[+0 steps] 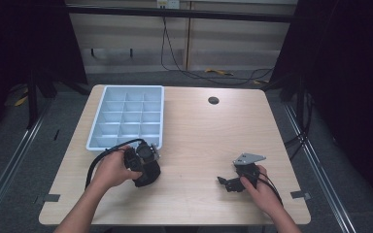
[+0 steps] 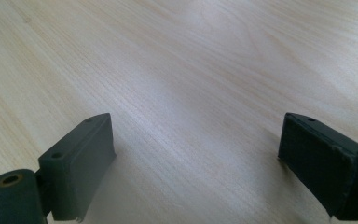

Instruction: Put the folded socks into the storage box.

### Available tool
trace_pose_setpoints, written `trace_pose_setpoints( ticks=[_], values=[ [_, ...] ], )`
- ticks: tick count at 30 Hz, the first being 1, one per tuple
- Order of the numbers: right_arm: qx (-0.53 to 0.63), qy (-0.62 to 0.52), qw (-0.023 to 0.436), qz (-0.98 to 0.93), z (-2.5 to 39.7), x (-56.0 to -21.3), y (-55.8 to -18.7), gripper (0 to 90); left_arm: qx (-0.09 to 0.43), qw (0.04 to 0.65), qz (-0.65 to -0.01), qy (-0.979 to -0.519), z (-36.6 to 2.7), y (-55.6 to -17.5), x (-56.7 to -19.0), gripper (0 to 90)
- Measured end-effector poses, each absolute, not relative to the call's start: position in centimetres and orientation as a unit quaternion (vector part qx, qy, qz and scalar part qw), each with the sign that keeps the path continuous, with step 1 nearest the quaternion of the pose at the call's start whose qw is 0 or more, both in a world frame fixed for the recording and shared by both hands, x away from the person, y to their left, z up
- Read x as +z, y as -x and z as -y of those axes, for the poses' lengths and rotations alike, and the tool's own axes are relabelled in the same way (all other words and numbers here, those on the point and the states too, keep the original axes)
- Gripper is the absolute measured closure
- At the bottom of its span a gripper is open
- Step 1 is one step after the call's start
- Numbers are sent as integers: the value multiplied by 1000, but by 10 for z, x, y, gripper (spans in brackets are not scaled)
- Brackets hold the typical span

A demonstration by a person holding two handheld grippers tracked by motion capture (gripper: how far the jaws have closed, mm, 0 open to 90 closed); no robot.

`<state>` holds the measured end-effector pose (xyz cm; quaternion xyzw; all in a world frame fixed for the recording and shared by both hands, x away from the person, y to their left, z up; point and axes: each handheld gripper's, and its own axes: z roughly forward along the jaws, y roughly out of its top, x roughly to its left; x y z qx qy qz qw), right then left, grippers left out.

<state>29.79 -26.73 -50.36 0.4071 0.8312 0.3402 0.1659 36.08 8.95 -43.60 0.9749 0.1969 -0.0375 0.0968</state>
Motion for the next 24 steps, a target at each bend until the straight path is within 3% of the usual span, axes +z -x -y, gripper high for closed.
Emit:
trace_pose_setpoints(
  ticks=[14, 24],
  values=[
    [340, -407, 166, -831, 267, -504, -298, 97, -65, 116, -188, -973, -99, -361, -394, 784],
    [340, -407, 166, -831, 267, -504, -298, 97, -57, 131, -190, -971, -108, -363, -370, 784]
  ],
)
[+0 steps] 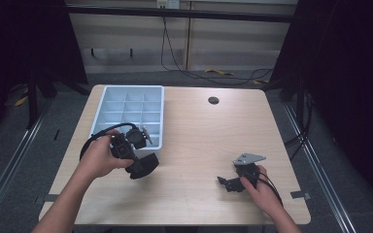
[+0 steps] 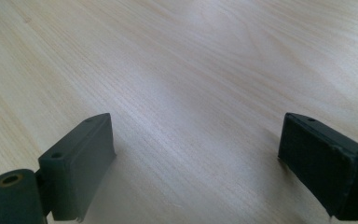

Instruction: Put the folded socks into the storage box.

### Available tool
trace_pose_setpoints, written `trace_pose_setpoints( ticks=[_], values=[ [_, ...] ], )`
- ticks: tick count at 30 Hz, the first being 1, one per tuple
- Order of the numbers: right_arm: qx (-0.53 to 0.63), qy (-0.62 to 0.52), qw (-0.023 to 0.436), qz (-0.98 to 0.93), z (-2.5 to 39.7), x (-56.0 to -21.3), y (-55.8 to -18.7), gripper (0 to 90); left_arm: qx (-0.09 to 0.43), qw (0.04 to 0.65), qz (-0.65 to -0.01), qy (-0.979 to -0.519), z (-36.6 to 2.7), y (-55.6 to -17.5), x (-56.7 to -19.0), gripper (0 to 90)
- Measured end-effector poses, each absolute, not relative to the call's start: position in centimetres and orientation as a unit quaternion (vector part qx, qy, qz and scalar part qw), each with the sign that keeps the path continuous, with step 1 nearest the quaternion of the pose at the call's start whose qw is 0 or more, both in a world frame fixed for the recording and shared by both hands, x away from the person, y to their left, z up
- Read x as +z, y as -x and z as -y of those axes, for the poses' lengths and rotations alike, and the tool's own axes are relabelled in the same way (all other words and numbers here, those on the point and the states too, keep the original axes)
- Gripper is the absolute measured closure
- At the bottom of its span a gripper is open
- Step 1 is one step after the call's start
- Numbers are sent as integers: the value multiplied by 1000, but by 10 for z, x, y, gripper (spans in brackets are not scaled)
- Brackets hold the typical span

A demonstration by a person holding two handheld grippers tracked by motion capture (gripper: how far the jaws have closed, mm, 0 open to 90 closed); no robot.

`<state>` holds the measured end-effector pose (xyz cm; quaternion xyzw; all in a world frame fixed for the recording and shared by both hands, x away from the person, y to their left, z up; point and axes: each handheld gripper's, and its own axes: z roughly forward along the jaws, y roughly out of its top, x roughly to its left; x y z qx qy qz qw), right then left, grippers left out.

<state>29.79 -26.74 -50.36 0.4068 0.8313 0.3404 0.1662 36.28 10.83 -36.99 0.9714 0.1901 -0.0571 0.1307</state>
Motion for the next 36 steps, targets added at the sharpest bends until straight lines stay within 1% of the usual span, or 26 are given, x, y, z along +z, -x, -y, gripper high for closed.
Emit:
trace_pose_setpoints(
  ticks=[7, 11, 16, 26, 36],
  values=[
    [340, -407, 166, -831, 267, -504, -298, 97, -57, 135, -202, -968, -114, -369, -355, 783],
    [340, -407, 166, -831, 267, -504, -298, 97, -47, 136, -202, -969, -116, -372, -346, 783],
    [340, -407, 166, -831, 267, -504, -298, 97, -37, 136, -217, -966, -119, -380, -335, 784],
    [341, -408, 166, -831, 267, -504, -298, 97, -28, 134, -228, -964, -117, -397, -326, 784],
    [341, -406, 167, -831, 267, -504, -298, 97, -23, 130, -231, -964, -114, -412, -325, 784]
  ],
)
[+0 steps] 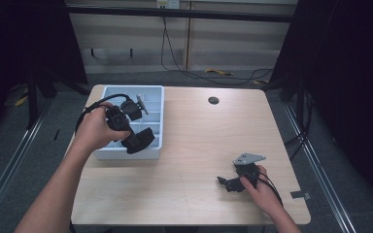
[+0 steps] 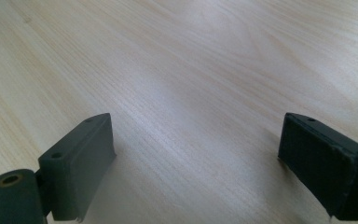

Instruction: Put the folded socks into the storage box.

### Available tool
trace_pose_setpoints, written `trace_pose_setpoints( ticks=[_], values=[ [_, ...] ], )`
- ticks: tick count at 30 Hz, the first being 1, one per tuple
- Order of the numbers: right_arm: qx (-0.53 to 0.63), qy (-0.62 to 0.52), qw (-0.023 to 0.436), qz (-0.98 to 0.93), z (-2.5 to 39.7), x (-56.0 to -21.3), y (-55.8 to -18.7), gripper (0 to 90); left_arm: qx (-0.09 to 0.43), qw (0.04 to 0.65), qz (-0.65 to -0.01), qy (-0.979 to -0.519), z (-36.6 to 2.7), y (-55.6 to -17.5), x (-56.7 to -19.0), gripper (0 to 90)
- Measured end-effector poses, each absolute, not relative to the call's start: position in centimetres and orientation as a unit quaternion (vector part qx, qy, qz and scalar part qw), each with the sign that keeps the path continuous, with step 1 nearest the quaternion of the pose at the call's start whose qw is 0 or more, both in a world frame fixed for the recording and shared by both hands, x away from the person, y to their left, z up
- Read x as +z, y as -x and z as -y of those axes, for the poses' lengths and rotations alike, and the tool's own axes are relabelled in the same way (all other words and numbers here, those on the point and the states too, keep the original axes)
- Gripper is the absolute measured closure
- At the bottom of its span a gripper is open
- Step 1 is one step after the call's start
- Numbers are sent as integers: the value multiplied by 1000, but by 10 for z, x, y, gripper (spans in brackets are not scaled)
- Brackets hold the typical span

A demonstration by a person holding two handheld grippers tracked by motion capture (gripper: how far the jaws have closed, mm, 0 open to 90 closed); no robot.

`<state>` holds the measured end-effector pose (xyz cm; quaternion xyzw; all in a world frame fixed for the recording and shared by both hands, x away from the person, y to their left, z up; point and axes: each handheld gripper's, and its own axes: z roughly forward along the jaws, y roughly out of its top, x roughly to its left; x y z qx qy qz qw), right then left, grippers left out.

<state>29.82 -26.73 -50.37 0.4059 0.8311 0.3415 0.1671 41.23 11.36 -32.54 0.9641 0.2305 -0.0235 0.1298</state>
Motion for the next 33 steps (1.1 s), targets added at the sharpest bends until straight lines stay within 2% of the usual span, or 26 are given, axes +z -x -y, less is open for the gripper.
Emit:
trace_pose_setpoints(
  ticks=[9, 33],
  values=[
    [340, -407, 167, -831, 267, -504, -298, 97, -16, 123, -238, -963, -112, -424, -324, 784],
    [341, -405, 167, -832, 267, -504, -298, 97, -11, 95, -226, -969, -92, -451, -361, 779]
  ],
)
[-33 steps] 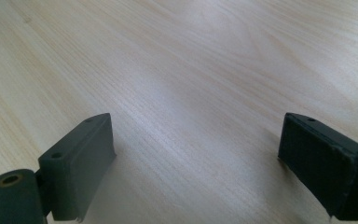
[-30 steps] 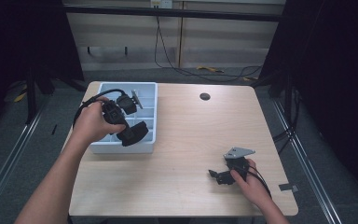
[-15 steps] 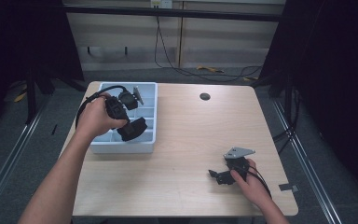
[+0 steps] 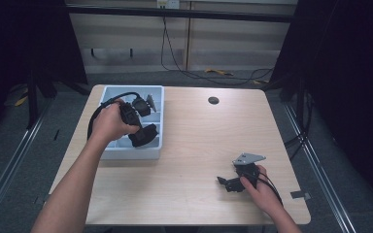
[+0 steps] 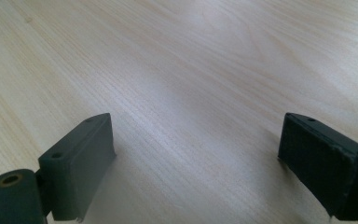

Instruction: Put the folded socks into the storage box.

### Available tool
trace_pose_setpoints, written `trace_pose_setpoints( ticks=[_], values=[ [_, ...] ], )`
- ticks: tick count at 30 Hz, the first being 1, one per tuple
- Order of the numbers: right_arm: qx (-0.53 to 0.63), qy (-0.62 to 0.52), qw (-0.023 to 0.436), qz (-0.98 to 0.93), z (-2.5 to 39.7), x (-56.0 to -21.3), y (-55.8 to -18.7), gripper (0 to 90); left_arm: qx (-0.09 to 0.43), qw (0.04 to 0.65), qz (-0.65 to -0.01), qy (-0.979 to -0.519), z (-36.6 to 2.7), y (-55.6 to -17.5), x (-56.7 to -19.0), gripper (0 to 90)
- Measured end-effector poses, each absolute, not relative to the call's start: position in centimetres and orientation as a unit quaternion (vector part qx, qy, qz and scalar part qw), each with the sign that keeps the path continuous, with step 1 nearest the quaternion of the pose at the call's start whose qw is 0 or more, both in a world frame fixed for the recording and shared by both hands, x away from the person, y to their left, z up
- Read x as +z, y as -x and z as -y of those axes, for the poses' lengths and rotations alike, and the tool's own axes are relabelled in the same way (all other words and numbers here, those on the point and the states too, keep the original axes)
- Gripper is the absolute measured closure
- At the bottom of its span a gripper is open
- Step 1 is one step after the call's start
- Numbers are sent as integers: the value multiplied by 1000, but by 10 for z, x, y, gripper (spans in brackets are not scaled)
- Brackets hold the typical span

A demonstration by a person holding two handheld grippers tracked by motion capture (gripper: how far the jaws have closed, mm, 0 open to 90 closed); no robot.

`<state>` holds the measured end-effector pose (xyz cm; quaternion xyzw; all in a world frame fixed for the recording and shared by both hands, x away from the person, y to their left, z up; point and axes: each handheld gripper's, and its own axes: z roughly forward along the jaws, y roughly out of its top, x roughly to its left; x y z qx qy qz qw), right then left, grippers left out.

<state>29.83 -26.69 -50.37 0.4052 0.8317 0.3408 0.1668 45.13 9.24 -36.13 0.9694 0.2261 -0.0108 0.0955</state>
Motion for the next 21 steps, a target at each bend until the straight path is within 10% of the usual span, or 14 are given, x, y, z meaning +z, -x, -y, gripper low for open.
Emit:
trace_pose_setpoints(
  ticks=[21],
  values=[
    [341, -405, 167, -832, 267, -504, -298, 97, -13, 89, -216, -972, -81, -456, -381, 773]
  ],
)
